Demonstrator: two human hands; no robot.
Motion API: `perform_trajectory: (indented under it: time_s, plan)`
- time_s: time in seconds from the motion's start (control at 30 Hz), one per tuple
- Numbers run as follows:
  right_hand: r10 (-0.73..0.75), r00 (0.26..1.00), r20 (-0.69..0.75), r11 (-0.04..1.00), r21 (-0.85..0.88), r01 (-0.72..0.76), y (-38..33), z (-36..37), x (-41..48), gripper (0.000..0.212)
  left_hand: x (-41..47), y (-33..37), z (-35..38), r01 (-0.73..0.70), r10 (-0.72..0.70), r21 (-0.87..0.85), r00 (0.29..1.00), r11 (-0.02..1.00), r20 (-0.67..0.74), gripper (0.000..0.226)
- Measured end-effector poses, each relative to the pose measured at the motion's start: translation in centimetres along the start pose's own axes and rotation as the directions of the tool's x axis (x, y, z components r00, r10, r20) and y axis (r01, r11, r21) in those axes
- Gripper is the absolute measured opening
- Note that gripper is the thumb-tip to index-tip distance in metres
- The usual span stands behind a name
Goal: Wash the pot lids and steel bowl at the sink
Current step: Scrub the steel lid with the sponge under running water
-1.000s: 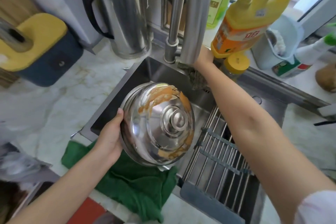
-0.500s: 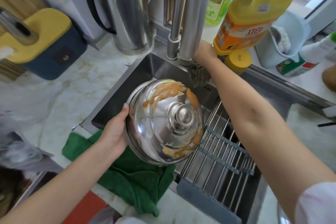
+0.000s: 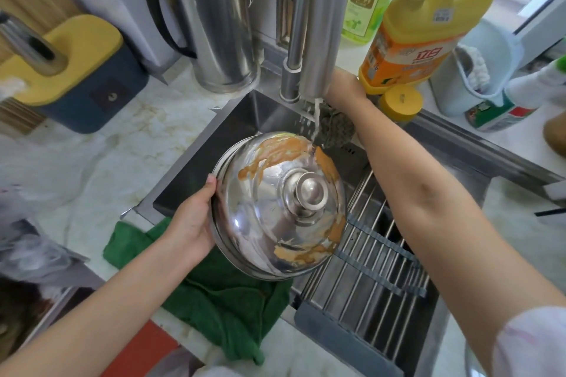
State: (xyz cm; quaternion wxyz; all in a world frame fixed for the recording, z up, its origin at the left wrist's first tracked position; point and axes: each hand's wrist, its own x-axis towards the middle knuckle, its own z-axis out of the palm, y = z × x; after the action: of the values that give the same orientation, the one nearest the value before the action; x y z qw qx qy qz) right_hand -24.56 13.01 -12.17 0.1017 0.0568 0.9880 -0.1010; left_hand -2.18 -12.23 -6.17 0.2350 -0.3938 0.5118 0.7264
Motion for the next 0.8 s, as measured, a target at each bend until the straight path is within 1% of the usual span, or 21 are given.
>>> perform_trajectory:
  time_s: [0.07,0.17,0.27,0.33,0.4,0.43,0.47,0.5,0.53,0.57,0.6,0.63,0.67,0.7,0.73,0.8]
  plan:
    - [0.029,1.0,0.004,0.999,-0.034,-0.029,-0.3,-0.4,-0.4,0.029,0.0,-0.1,-0.1,0.003,-0.003,-0.001,1.0,1.0,0.008,0.035]
    - [0.033,0.999,0.035,0.999,-0.006,-0.032,-0.9,-1.0,-1.1,0.03,0.0,-0.3,-0.3,0.023,-0.023,-0.014,1.0,1.0,0.015,0.035]
    - [-0.016,0.988,0.153,0.999,-0.027,0.021,-2.1,-2.8,-2.7,0.043,0.0,-0.2,-0.4,0.038,-0.038,-0.019,0.999,0.999,0.018,0.036]
    - [0.001,0.977,0.212,1.0,-0.014,0.002,-2.9,-5.1,-4.6,0.046,-0.1,-0.2,-0.5,0.046,-0.045,-0.033,0.999,0.998,0.021,0.035]
    - [0.004,0.98,0.198,0.998,0.057,-0.016,-3.5,-8.1,-6.6,0.037,-0.2,0.0,-0.6,0.055,-0.054,-0.052,0.998,0.997,0.019,0.035]
    - [-0.025,0.984,0.178,0.985,0.173,-0.006,-3.6,-9.8,-7.9,0.032,-0.2,0.1,-0.6,0.064,-0.063,-0.062,0.998,0.996,0.017,0.035]
    - [-0.076,0.985,0.156,0.928,0.373,0.012,-3.7,-11.5,-9.6,0.025,-0.2,0.1,-0.7,0.074,-0.073,-0.07,0.997,0.995,0.013,0.035]
    - [-0.16,0.978,0.136,0.823,0.565,0.056,-3.7,-13.3,-11.9,0.021,-0.2,0.2,-0.8,0.085,-0.084,-0.075,0.996,0.994,0.014,0.035]
    - [-0.282,0.956,0.085,0.698,0.702,0.144,-3.6,-14.9,-14.1,0.021,-0.2,0.2,-0.9,0.093,-0.092,-0.078,0.996,0.993,0.018,0.036]
    - [-0.405,0.913,0.038,0.572,0.79,0.221,-3.6,-16.6,-16.3,0.021,-0.3,0.3,-1.1,0.097,-0.096,-0.079,0.995,0.992,0.021,0.036]
    - [-0.508,0.861,0.006,0.482,0.83,0.279,-3.6,-17.7,-17.9,0.026,-0.3,0.4,-1.2,0.098,-0.097,-0.08,0.995,0.992,0.021,0.037]
    - [-0.573,0.819,0.001,0.467,0.822,0.325,-3.9,-18.4,-19.1,0.037,-0.3,0.5,-1.4,0.097,-0.095,-0.08,0.995,0.992,0.022,0.038]
    - [-0.596,0.803,0.003,0.514,0.769,0.379,-4.4,-18.7,-19.9,0.045,-0.3,0.6,-1.6,0.095,-0.094,-0.075,0.995,0.993,0.024,0.038]
    - [-0.589,0.808,-0.01,0.598,0.666,0.445,-5.0,-18.6,-20.3,0.048,-0.3,0.7,-1.8,0.093,-0.091,-0.069,0.995,0.993,0.032,0.039]
    - [-0.565,0.824,-0.04,0.676,0.55,0.491,-5.7,-18.3,-20.3,0.048,-0.3,0.8,-2.1,0.087,-0.085,-0.063,0.996,0.994,0.038,0.04]
    - [-0.498,0.859,-0.12,0.77,0.394,0.502,-7.1,-17.6,-20.3,0.043,-0.3,0.9,-2.6,0.081,-0.079,-0.061,0.996,0.995,0.039,0.041]
